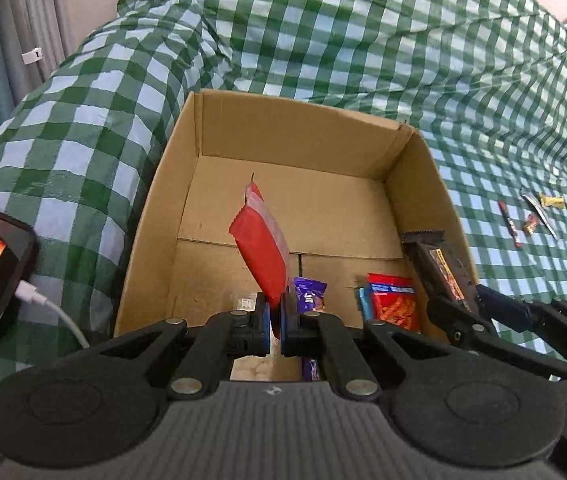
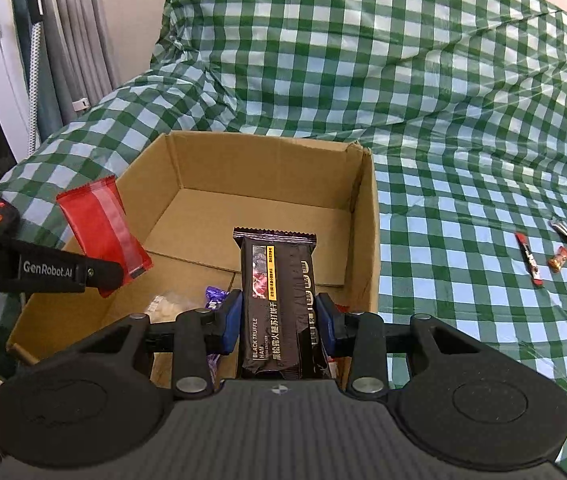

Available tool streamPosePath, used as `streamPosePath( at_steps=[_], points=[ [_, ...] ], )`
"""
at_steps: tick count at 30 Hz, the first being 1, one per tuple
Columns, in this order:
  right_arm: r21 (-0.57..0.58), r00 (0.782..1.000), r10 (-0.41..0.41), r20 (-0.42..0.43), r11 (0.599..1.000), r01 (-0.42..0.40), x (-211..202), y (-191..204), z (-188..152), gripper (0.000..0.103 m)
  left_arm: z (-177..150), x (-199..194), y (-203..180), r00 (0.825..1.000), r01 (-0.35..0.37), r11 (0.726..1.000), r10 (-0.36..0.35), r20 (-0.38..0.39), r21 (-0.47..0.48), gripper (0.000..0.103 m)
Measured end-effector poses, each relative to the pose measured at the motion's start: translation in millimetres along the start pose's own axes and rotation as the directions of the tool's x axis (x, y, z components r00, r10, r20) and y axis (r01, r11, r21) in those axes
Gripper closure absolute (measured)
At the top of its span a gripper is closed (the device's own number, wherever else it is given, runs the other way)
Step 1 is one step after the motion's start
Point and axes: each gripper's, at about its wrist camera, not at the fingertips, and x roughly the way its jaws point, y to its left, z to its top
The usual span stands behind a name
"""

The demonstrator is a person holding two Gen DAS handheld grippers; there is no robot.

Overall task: Organize snacks
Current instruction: 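Open both tools to drop the red packet and chocolate bar into the box, then pull both tools back from the box toward the remaining snacks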

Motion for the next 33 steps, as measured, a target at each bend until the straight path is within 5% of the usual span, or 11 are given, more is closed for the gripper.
streamPosePath(
  at_steps=[10,12,14,15,18,21,28,33],
  points=[
    [0.008,0.999,-0.008,-0.039,1.000,0.008,29,-4,1,0.062,2,25,-2,0.999,0.001,1.000,0.000,-0.053,0.002,0.095],
    [0.020,0.999,-0.009,-0.038,1.000,0.010,30,-7,2,0.062,2,27,-2,0.998,0.018,1.000,-0.017,-0.057,0.010,0.076],
    [0.043,1.000,-0.014,-0.023,0.999,0.015,29,-12,7,0.059,1,25,-5,0.999,-0.006,1.000,0.007,-0.037,0.030,0.011],
    [0.054,1.000,-0.013,-0.019,0.998,0.014,29,-14,10,0.047,0,23,-5,0.999,-0.042,0.999,0.043,-0.020,0.031,0.002],
    [0.093,0.999,-0.035,-0.006,0.995,0.036,21,-23,17,0.026,-3,12,0,0.997,-0.072,0.997,0.072,0.016,0.013,0.000],
    [0.083,0.999,-0.032,-0.011,0.996,0.033,6,-26,15,0.019,-14,8,7,0.998,-0.064,0.998,0.063,-0.025,-0.029,0.000],
    [0.041,0.997,0.030,-0.077,0.999,-0.027,-40,-10,-20,0.011,-55,-27,8,0.997,-0.066,0.995,0.063,-0.038,-0.073,0.000],
    [0.027,0.999,0.012,-0.049,1.000,-0.010,-75,0,-31,0.008,-75,-57,5,0.998,-0.065,0.997,0.065,-0.013,-0.052,0.000]
  ],
)
